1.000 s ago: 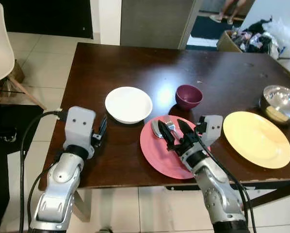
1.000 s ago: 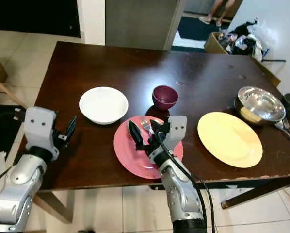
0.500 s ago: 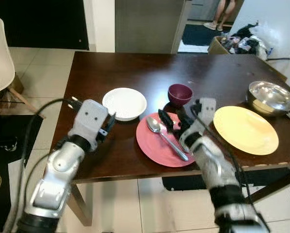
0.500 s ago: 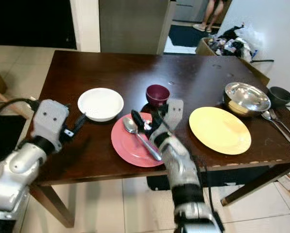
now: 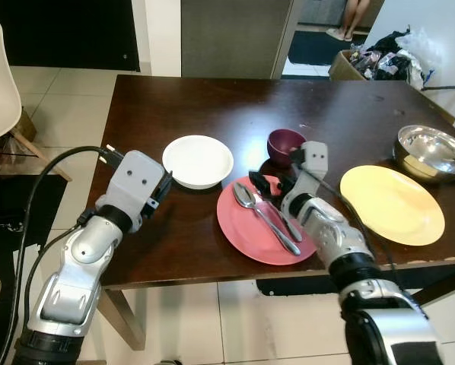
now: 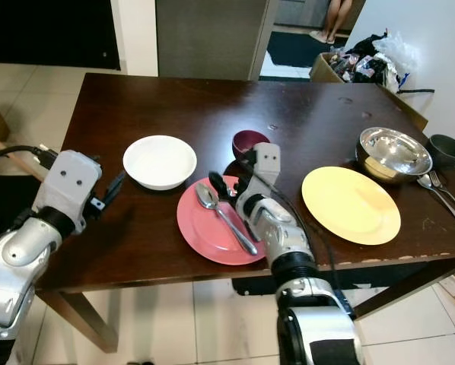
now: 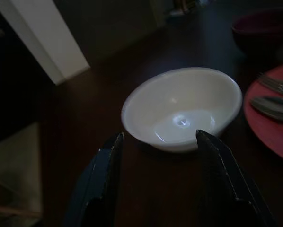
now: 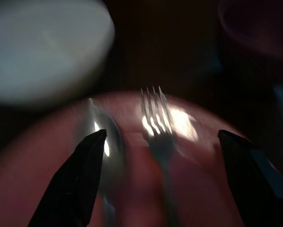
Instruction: Setting the table
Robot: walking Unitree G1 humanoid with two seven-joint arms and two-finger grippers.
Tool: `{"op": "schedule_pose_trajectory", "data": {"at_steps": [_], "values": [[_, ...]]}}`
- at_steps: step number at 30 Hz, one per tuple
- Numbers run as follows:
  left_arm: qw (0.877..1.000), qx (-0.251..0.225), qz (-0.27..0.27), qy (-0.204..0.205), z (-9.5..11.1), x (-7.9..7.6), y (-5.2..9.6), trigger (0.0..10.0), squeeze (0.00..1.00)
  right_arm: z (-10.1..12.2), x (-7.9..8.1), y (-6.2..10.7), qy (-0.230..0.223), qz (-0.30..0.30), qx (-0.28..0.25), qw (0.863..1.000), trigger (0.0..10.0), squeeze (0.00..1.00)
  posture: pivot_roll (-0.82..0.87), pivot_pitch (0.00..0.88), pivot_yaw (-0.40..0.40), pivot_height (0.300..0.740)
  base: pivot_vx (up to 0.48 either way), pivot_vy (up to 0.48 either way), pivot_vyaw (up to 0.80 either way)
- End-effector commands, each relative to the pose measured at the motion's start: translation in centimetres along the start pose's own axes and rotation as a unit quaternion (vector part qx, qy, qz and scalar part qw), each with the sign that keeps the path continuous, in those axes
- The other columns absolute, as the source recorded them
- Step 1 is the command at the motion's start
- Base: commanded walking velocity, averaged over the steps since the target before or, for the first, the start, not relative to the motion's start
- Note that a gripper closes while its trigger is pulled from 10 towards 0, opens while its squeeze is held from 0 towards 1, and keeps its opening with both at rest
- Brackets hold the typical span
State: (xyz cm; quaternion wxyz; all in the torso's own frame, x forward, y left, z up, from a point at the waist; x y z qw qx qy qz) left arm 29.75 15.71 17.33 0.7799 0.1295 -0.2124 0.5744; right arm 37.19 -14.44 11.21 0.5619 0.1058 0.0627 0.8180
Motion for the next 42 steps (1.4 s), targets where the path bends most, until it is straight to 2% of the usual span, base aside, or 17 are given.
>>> {"op": "schedule_pose_trajectory", "data": {"at_steps": [1, 4, 9, 14, 20, 25, 26, 27, 30, 31, 32, 42], "values": [[1.0, 0.008, -0.019, 0.007, -0.3, -1.0, 0.0, 10.0, 0.0, -0.6, 0.0, 0.5, 0.044, 0.011, 0.01, 0.999, 10.0, 0.0, 0.03, 0.018, -0.033, 0.74, 0.0, 0.0, 0.0], [1.0, 0.011, -0.025, 0.006, -0.4, -1.5, 0.0, 10.0, 0.0, -1.0, -0.3, 1.4, 0.056, 0.027, 0.018, 0.998, 10.0, 0.0, 0.01, 0.022, -0.026, 0.74, 0.0, 0.0, 0.0], [1.0, 0.014, -0.025, 0.008, -0.5, -1.6, -0.2, 10.0, 0.0, -1.8, -0.7, 2.5, 0.035, 0.026, 0.024, 0.999, 10.0, 0.0, -0.01, 0.027, -0.023, 0.74, 0.0, 0.0, 0.0], [1.0, 0.016, -0.025, 0.007, -0.6, -1.5, -0.2, 10.0, 0.0, -2.3, -0.7, 2.7, 0.034, 0.024, 0.028, 0.999, 10.0, 0.0, -0.01, 0.027, -0.023, 0.74, 0.0, 0.0, 0.0], [1.0, 0.02, -0.021, 0.004, -0.7, -1.3, -0.1, 10.0, 0.0, -3.8, -0.8, 2.7, -0.004, 0.02, 0.051, 0.998, 10.0, 0.0, 0.01, 0.04, -0.014, 0.74, 0.0, 0.0, 0.0], [1.0, 0.023, -0.019, 0.003, -0.8, -1.0, 0.1, 10.0, 0.0, -4.6, -1.1, 2.6, -0.009, 0.01, 0.066, 0.998, 9.9, 0.0, 0.02, 0.052, -0.005, 0.74, 0.0, 0.0, 0.0], [1.0, 0.025, -0.019, 0.001, -0.8, -0.9, 0.2, 10.0, 0.0, -4.8, -1.3, 2.6, -0.01, 0.007, 0.069, 0.998, 7.7, 0.0, 0.03, 0.058, -0.002, 0.74, 0.0, 0.0, 0.0], [1.0, 0.025, -0.018, 0.001, -0.8, -0.8, 0.2, 10.0, 0.0, -4.9, -1.4, 2.6, -0.01, 0.005, 0.071, 0.997, 4.4, 0.0, 0.03, 0.058, -0.002, 0.74, 0.0, 0.0, 0.0], [0.999, 0.027, -0.018, -0.001, -0.9, -0.7, 0.3, 10.0, 0.0, -5.1, -1.5, 2.6, -0.011, 0.002, 0.073, 0.997, 4.4, 0.0, 0.03, 0.061, 0.001, 0.74, 0.0, 0.0, 0.0], [0.999, 0.029, -0.018, -0.002, -0.9, -0.6, 0.4, 10.0, 0.0, -5.2, -1.5, 2.6, -0.012, 0.0, 0.073, 0.997, 0.4, 0.0, 0.04, 0.064, 0.004, 0.74, 0.0, 0.0, 0.0], [0.999, 0.03, -0.017, -0.004, -1.0, -0.5, 0.5, 10.0, 0.0, -5.2, -1.6, 2.6, -0.012, -0.001, 0.074, 0.997, 0.0, 0.0, 0.04, 0.064, 0.004, 0.74, 0.0, 0.0, 0.0], [0.999, 0.032, -0.016, -0.001, -0.9, -0.9, 0.5, 10.0, 0.0, -4.8, -1.8, 2.6, -0.006, 0.006, 0.064, 0.998, 0.0, 0.0, 0.03, 0.065, 0.002, 0.74, 0.0, 0.0, 0.0]]}}
Point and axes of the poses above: a point about 5 cm out from each wrist's last joint towards the gripper, its own y axis pointing back from the gripper into the wrist, its own z axis along the axis of the wrist's last joint, x = y × z, the point moved 1 cm from there along -y, pointing out of the wrist towards the gripper, and after that the axes turned 4 degrees about -y, right-handed, at the moved point
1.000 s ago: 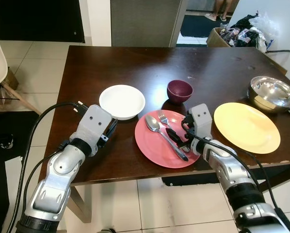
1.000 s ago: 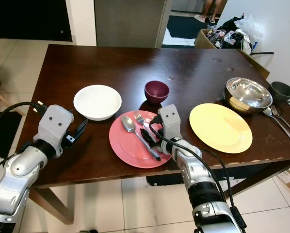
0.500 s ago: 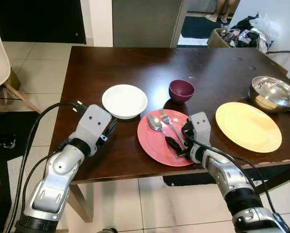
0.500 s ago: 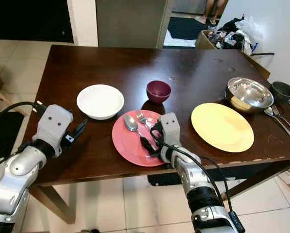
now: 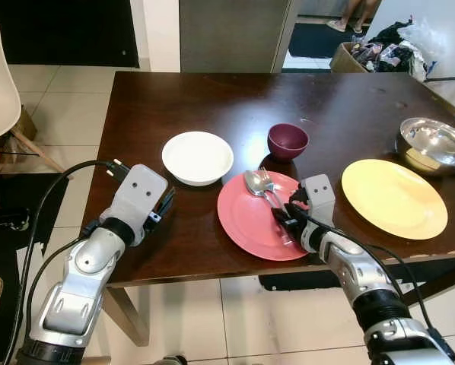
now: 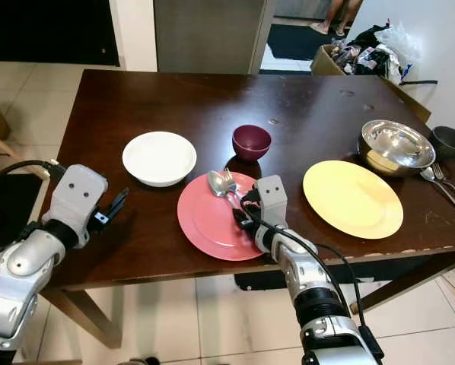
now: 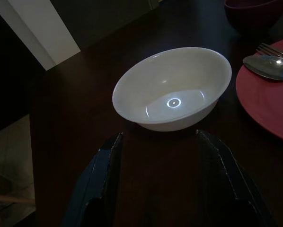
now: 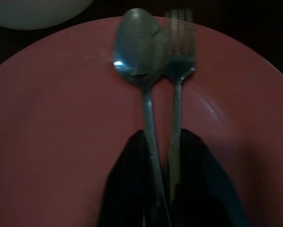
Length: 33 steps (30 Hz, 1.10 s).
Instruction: Setting the table
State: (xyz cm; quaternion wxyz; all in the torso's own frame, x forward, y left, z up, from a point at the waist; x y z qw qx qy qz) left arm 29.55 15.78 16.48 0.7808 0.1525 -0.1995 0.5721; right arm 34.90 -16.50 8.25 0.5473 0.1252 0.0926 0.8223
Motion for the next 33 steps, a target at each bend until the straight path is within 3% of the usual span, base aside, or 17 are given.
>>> {"op": "schedule_pose_trajectory", "data": {"at_steps": [1, 12, 16, 17, 18, 19, 20, 26, 29, 33], "values": [[1.0, 0.007, -0.007, 0.003, -0.2, -0.6, 0.2, 10.0, 0.0, -1.2, -0.4, 0.3, -0.009, -0.005, 0.024, 1.0, 0.0, 0.0, 0.03, 0.064, 0.002, 0.74, 0.0, 0.0, 0.0], [1.0, 0.007, -0.008, 0.008, -0.2, -0.9, -0.2, 10.0, 0.0, 1.4, -0.1, 0.4, -0.015, 0.018, -0.039, 0.999, 0.0, 0.0, 0.01, 0.055, 0.0, 0.74, 0.0, 0.0, 0.0], [1.0, 0.007, 0.0, 0.012, -0.2, -1.1, -0.6, 10.0, 0.0, 4.8, 0.5, 0.8, -0.014, 0.034, -0.119, 0.992, 0.0, 0.0, -0.01, 0.044, -0.002, 0.74, 0.0, 0.0, 0.0], [1.0, 0.007, 0.002, 0.014, -0.2, -1.1, -0.6, 10.0, 0.0, 5.7, 0.8, 1.0, -0.011, 0.039, -0.138, 0.99, 0.7, 0.0, -0.01, 0.044, -0.002, 0.74, 0.0, 0.0, 0.0], [1.0, 0.007, 0.002, 0.014, -0.2, -1.1, -0.6, 10.0, 0.0, 5.7, 0.8, 1.0, -0.011, 0.039, -0.138, 0.99, 0.7, 0.0, -0.01, 0.044, -0.002, 0.74, 0.0, 0.0, 0.0], [1.0, 0.007, 0.003, 0.016, -0.2, -1.1, -0.7, 10.0, 0.0, 6.3, 1.0, 1.2, -0.01, 0.043, -0.153, 0.987, 5.7, 0.0, -0.01, 0.038, -0.003, 0.74, 0.0, 0.0, 0.0], [1.0, 0.008, 0.005, 0.018, -0.2, -1.1, -0.7, 10.0, 0.0, 6.8, 1.3, 1.5, -0.012, 0.046, -0.166, 0.985, 10.0, 0.0, -0.01, 0.038, -0.003, 0.74, 0.0, 0.0, 0.0], [0.999, 0.014, 0.01, 0.027, -0.6, -1.1, -0.7, 10.0, 0.0, 7.4, 3.0, 3.1, -0.022, 0.052, -0.194, 0.979, 10.0, 0.0, -0.03, 0.032, 0.001, 0.74, 0.0, 0.0, 0.0], [0.999, 0.021, 0.012, 0.035, -0.9, -1.1, -0.7, 10.0, 0.0, 6.8, 3.4, 3.6, -0.024, 0.044, -0.193, 0.98, 10.0, 0.0, -0.04, 0.03, 0.001, 0.74, 0.0, 0.0, 0.0], [0.997, 0.032, 0.026, 0.061, -1.4, -1.2, -0.3, 10.0, 0.0, 4.8, 3.9, 5.0, -0.022, -0.011, -0.198, 0.98, 10.0, 0.0, -0.05, 0.027, 0.011, 0.74, 0.0, 0.0, 0.0]]}}
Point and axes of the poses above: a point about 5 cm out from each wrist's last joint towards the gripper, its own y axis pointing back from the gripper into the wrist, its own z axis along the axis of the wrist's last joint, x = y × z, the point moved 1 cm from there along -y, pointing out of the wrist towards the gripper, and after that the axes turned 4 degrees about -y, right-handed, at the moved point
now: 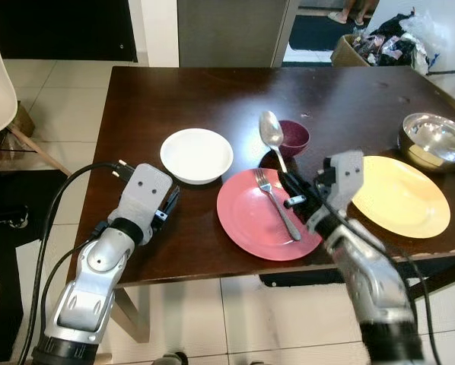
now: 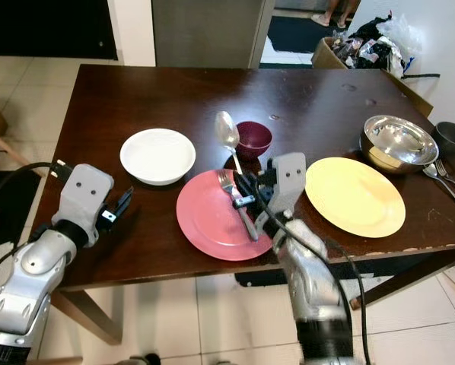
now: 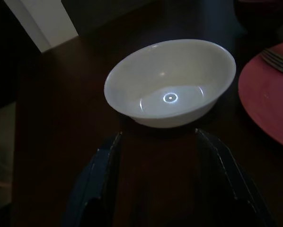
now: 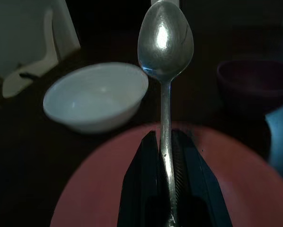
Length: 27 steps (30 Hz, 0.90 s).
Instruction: Setting the table
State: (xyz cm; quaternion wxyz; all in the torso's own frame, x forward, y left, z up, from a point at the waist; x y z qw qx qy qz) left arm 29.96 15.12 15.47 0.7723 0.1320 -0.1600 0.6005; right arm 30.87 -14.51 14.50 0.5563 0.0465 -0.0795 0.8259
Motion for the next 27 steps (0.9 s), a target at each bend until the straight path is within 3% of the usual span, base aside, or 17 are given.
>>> {"op": "schedule_pose_trajectory", "data": {"at_steps": [1, 7, 18, 27], "values": [[1.0, 0.018, 0.002, 0.016, -0.8, -0.2, 0.3, 10.0, 0.0, 0.2, 0.0, 0.4, 0.011, -0.018, -0.012, 1.0, 10.0, 0.0, -0.05, 0.027, 0.011, 0.74, 0.0, 0.0, 0.0], [0.996, 0.042, 0.038, 0.066, -1.9, 0.0, 1.8, 10.0, 0.0, -0.6, -0.7, 2.6, 0.005, -0.082, -0.021, 0.996, 10.0, 0.0, -0.06, 0.025, 0.022, 0.74, 0.0, 0.0, 0.0], [0.993, 0.039, 0.051, 0.101, -2.0, -0.2, 2.0, 10.0, 0.0, -0.1, -0.7, 2.3, -0.02, -0.082, -0.03, 0.996, 10.0, 0.0, -0.06, 0.032, 0.014, 0.74, 0.0, 0.0, 0.0], [0.994, 0.044, 0.044, 0.095, -2.0, -0.5, 2.1, 10.0, 0.0, -0.6, -0.2, 2.4, -0.044, -0.082, -0.027, 0.995, 10.0, 0.0, -0.06, 0.036, 0.02, 0.74, 0.0, 0.0, 0.0]]}}
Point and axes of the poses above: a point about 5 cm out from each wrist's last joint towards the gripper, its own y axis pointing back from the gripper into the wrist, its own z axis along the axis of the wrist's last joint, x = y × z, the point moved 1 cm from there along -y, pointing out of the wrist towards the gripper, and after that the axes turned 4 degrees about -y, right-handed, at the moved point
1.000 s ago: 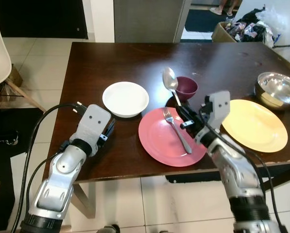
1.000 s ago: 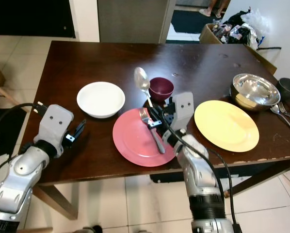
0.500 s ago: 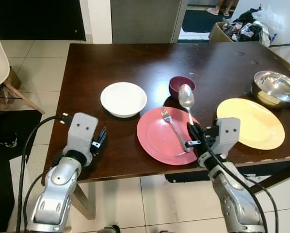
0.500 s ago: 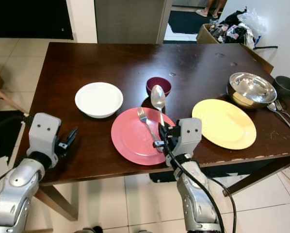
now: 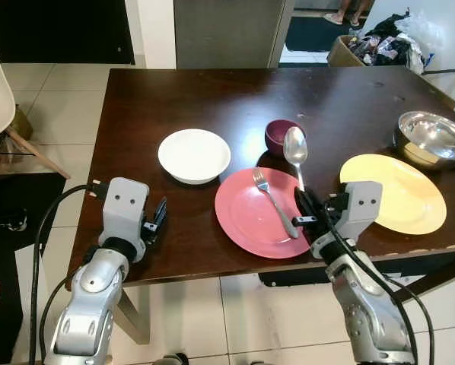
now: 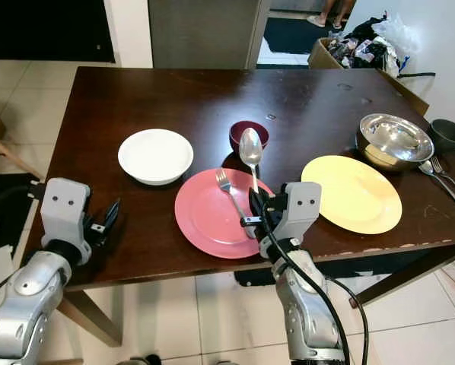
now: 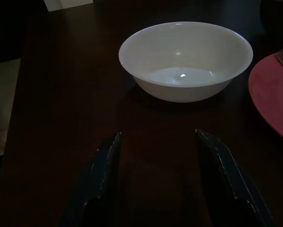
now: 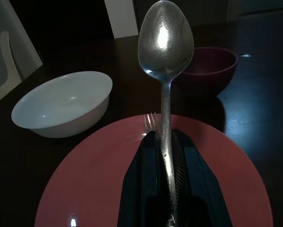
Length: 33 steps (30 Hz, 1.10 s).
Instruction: Setting the table
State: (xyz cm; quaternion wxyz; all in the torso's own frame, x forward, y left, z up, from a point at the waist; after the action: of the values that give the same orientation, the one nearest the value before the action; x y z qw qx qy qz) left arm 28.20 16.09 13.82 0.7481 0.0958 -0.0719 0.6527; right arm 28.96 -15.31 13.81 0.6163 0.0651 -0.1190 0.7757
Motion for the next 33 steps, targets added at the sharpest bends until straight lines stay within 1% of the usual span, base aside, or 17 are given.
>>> {"op": "schedule_pose_trajectory", "data": {"at_steps": [1, 10, 28, 33], "values": [[1.0, 0.007, -0.005, 0.001, -0.27, -0.24, 0.15, 10.0, 0.0, -0.14, 0.01, 0.32, -0.009, -0.005, 0.003, 1.0, 10.0, 0.0, -0.06, 0.035, 0.021, 0.74, 0.0, 0.0, 0.0], [1.0, 0.005, -0.009, -0.001, -0.13, -0.55, 0.05, 10.0, 0.0, -0.39, 0.07, 0.2, -0.027, -0.008, 0.008, 1.0, 10.0, 0.0, -0.06, 0.029, 0.018, 0.74, 0.0, 0.0, 0.0], [1.0, 0.001, -0.009, -0.003, -0.14, -0.81, 0.05, 10.0, 0.0, -0.37, 0.58, -0.15, -0.026, 0.005, 0.008, 1.0, 10.0, 0.0, -0.06, 0.022, 0.014, 0.74, 0.0, 0.0, 0.0], [1.0, 0.0, -0.01, -0.006, -0.21, -0.88, 0.14, 10.0, 0.0, -0.46, 0.67, -0.25, -0.026, 0.007, 0.01, 1.0, 10.0, 0.0, -0.05, 0.022, 0.014, 0.74, -0.297, 0.0, 0.0]]}}
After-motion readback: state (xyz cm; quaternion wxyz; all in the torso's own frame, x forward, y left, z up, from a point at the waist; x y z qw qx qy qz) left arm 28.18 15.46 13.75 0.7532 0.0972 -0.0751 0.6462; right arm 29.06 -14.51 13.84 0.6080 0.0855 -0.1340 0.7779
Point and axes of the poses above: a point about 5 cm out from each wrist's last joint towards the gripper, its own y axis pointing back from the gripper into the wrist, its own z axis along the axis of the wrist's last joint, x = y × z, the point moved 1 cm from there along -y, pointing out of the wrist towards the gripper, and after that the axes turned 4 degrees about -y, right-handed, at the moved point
